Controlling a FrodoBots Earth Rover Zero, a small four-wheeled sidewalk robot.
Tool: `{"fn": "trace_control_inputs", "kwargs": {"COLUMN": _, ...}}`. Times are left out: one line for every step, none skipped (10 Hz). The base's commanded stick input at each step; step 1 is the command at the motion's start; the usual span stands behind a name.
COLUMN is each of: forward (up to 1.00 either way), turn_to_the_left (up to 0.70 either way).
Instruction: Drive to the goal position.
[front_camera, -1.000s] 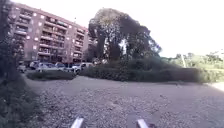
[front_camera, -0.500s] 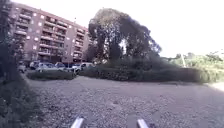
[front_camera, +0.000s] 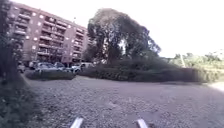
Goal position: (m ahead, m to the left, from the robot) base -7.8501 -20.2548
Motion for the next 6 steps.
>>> {"fn": "trace_control_inputs", "kwargs": {"forward": 0.0, "turn_to_the_left": -0.7}}
{"fn": "trace_control_inputs", "kwargs": {"forward": 0.0, "turn_to_the_left": -0.7}}
{"fn": "trace_control_inputs", "kwargs": {"forward": 0.0, "turn_to_the_left": -0.7}}
{"fn": "trace_control_inputs", "kwargs": {"forward": 0.0, "turn_to_the_left": -0.7}}
{"fn": "trace_control_inputs", "kwargs": {"forward": 0.0, "turn_to_the_left": -0.7}}
{"fn": "trace_control_inputs", "kwargs": {"forward": 0.0, "turn_to_the_left": -0.7}}
